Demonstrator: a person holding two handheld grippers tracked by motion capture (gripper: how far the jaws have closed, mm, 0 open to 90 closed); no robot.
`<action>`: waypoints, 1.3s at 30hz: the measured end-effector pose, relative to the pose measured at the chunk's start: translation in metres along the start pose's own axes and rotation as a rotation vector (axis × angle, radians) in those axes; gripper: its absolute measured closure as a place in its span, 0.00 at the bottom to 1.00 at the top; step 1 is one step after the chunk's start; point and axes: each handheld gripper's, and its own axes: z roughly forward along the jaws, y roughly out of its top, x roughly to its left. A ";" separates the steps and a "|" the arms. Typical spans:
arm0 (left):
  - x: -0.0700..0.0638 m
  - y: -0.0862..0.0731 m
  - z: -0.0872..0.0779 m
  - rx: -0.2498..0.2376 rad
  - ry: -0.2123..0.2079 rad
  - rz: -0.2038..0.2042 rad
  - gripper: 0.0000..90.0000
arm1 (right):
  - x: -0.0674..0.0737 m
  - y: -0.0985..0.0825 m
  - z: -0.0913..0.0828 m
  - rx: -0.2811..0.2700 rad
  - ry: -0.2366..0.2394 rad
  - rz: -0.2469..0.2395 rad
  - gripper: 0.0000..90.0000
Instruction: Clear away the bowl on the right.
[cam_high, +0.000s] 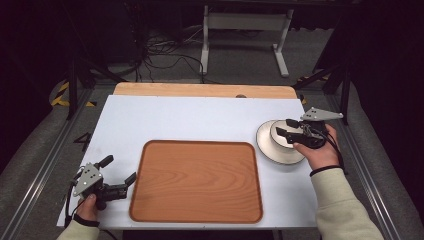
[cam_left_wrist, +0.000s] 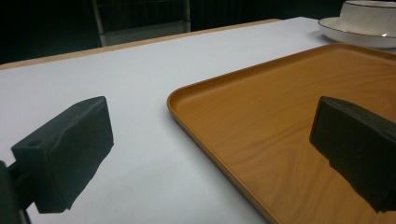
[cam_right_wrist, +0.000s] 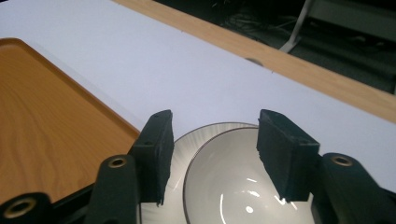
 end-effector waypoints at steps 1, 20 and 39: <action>0.000 0.000 0.000 0.000 0.000 0.001 0.00 | 0.000 0.000 0.001 0.011 0.000 0.001 0.50; 0.000 0.000 0.000 0.003 0.001 0.001 0.00 | -0.001 -0.026 0.037 0.247 0.017 -0.034 0.50; 0.000 0.000 0.000 0.008 0.002 0.000 0.00 | 0.002 -0.032 0.047 0.359 0.033 -0.051 0.72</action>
